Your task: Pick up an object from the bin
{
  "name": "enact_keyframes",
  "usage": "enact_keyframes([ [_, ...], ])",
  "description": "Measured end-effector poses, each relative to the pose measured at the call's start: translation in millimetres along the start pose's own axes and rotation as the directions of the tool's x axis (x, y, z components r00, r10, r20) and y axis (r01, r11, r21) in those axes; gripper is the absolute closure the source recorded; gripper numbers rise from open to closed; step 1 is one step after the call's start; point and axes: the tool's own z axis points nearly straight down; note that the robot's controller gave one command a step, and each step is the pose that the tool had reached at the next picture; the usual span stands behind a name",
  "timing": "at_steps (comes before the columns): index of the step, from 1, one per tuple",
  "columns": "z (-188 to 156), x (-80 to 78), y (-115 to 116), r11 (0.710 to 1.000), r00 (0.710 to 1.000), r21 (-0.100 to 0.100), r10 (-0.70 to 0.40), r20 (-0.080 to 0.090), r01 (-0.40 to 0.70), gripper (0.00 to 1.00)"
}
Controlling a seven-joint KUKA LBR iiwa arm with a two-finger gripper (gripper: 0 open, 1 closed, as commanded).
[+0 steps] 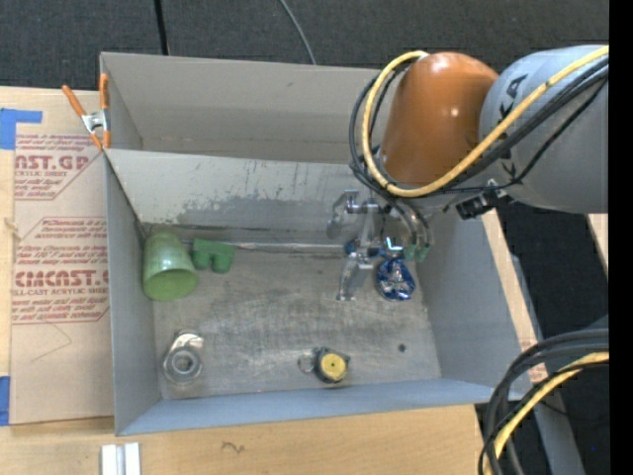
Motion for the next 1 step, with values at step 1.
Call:
enact_keyframes([
  [1, 79.7, 50.5, -111.0, 1.000, 1.000, 0.003, 0.027, -0.001, -0.027, 0.00],
])
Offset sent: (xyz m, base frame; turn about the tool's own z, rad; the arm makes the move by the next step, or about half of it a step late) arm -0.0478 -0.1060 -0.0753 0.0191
